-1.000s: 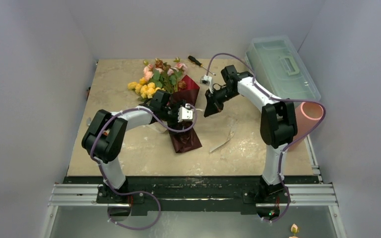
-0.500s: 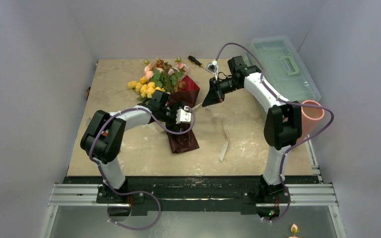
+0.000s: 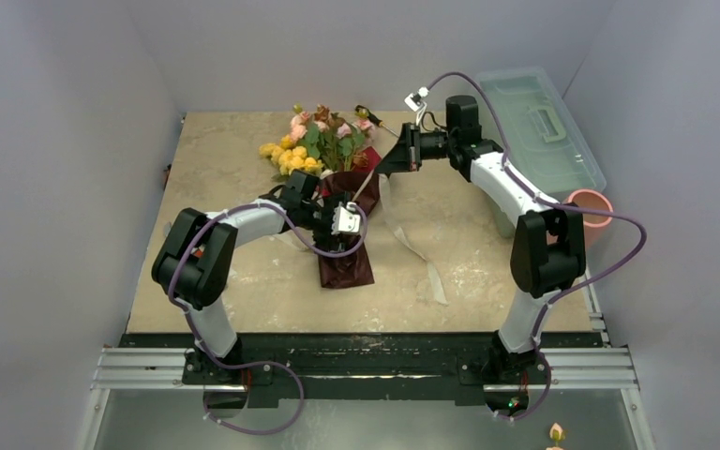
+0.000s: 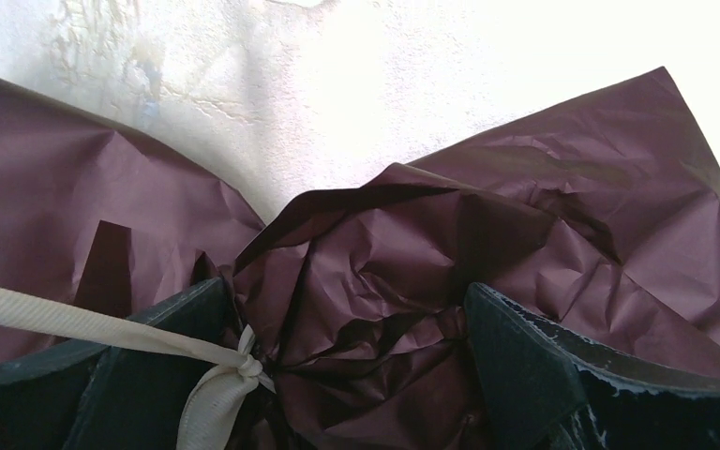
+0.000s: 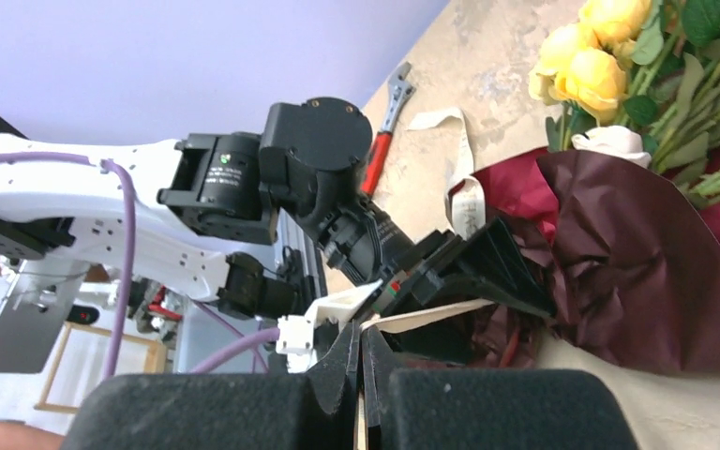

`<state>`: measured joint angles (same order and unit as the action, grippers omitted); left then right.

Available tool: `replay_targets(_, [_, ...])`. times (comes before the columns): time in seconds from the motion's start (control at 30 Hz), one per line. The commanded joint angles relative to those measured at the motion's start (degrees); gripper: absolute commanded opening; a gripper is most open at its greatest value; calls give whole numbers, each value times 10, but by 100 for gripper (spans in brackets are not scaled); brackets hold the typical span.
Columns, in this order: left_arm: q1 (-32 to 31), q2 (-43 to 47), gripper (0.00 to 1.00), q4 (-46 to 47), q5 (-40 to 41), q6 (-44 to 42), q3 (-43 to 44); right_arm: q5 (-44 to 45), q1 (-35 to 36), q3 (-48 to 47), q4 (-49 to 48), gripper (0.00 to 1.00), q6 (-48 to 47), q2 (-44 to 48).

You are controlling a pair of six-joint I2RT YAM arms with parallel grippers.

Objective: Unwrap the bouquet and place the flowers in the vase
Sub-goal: Untie the ribbon from the wrapping paper.

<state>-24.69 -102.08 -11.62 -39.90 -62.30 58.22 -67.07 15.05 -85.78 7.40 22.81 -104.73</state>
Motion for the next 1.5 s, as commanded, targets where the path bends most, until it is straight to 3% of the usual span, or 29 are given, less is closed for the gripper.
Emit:
replay_targets(0.0, [13, -19, 100, -81, 43, -34, -8, -35, -22, -21, -126, 0, 89, 50])
replay_targets(0.2, [16, -29, 100, -96, 38, -38, 6, 27, -23, -61, 154, 0, -178, 15])
replay_targets(0.3, [21, -24, 100, -90, 25, -21, 10, 104, -23, -77, 268, 0, -310, -11])
replay_targets(0.43, [20, 3, 100, -22, 7, 66, 23, 185, -16, -74, 303, 0, -364, -40])
replay_targets(0.47, [19, 8, 100, -3, 5, 95, 33, 197, -12, -75, 307, 0, -371, -44])
replay_targets(0.53, [19, 14, 100, 31, 3, 150, 53, 221, -3, -82, 317, 11, -384, -51])
replay_targets(0.57, [19, 18, 100, 47, 4, 172, 61, 229, 1, -84, 317, 28, -385, -51])
replay_targets(0.67, [18, 32, 100, 88, 2, 221, 76, 258, 9, -88, 317, 62, -379, -48])
replay_targets(0.73, [15, 42, 100, 95, -2, 243, 86, 280, 10, -88, 319, 71, -370, -41])
replay_targets(0.9, [16, 78, 100, 107, 8, 284, 81, 295, 10, -69, 333, 77, -361, -8])
replay_targets(1.03, [29, 97, 99, 158, 29, 338, 62, 251, 22, -38, 344, 73, -341, 18])
replay_targets(1.1, [41, 95, 89, 145, 17, 347, 74, 236, 40, -38, 357, 70, -342, 4])
replay_targets(1.27, [46, 111, 57, 57, -2, 266, 72, 216, 86, -48, 346, 64, -329, -47])
replay_targets(1.47, [42, 142, 46, -9, -2, 200, 39, 212, 106, -33, 274, 77, -259, -98])
